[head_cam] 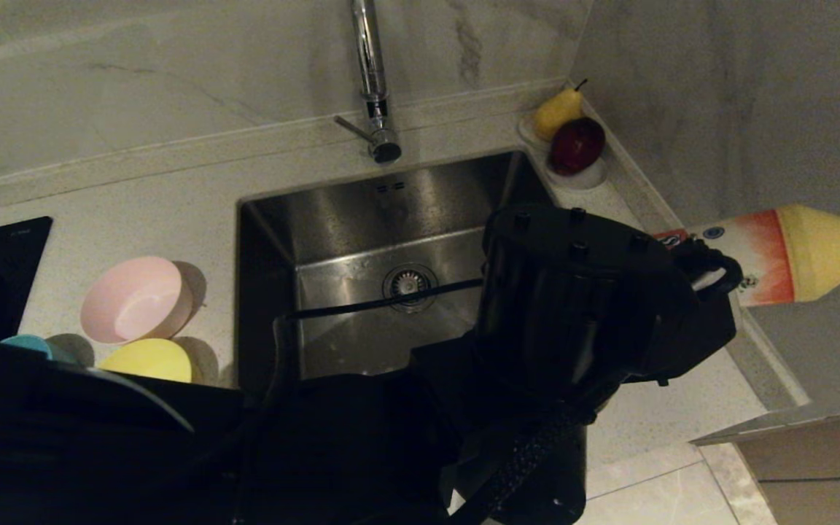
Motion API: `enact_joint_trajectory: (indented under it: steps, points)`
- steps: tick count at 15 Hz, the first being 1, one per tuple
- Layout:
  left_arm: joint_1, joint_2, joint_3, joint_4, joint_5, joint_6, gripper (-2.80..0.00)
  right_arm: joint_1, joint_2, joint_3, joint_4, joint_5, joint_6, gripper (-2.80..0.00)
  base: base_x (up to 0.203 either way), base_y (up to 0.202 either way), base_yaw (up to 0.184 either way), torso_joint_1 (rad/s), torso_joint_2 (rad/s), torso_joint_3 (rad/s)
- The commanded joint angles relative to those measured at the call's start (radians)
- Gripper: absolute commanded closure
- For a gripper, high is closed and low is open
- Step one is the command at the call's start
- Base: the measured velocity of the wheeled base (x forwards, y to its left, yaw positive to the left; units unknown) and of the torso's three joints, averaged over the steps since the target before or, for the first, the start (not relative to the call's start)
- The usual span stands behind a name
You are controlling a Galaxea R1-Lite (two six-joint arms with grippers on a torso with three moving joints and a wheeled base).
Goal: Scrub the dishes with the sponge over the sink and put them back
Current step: Squeeze it onto the sponge
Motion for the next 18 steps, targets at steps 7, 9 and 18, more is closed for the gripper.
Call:
enact_joint_trajectory:
  steps: [7, 9, 18]
  points:
    - [0.005, 0.083, 0.001, 0.000, 0.084, 0.054, 0.00, 0.000, -0.001, 0.000, 0.000, 0.000, 0.000, 0.00, 0.000, 0.000, 0.000, 0.000, 0.00, 0.000]
    - [0.006, 0.104, -0.004, -0.001, 0.109, 0.057, 0.00, 0.000, -0.001, 0.000, 0.000, 0.000, 0.000, 0.00, 0.000, 0.000, 0.000, 0.000, 0.00, 0.000]
    - [0.016, 0.190, -0.019, 0.001, 0.272, 0.081, 0.00, 0.000, -0.001, 0.000, 0.000, 0.000, -0.001, 0.00, 0.000, 0.000, 0.000, 0.000, 0.00, 0.000]
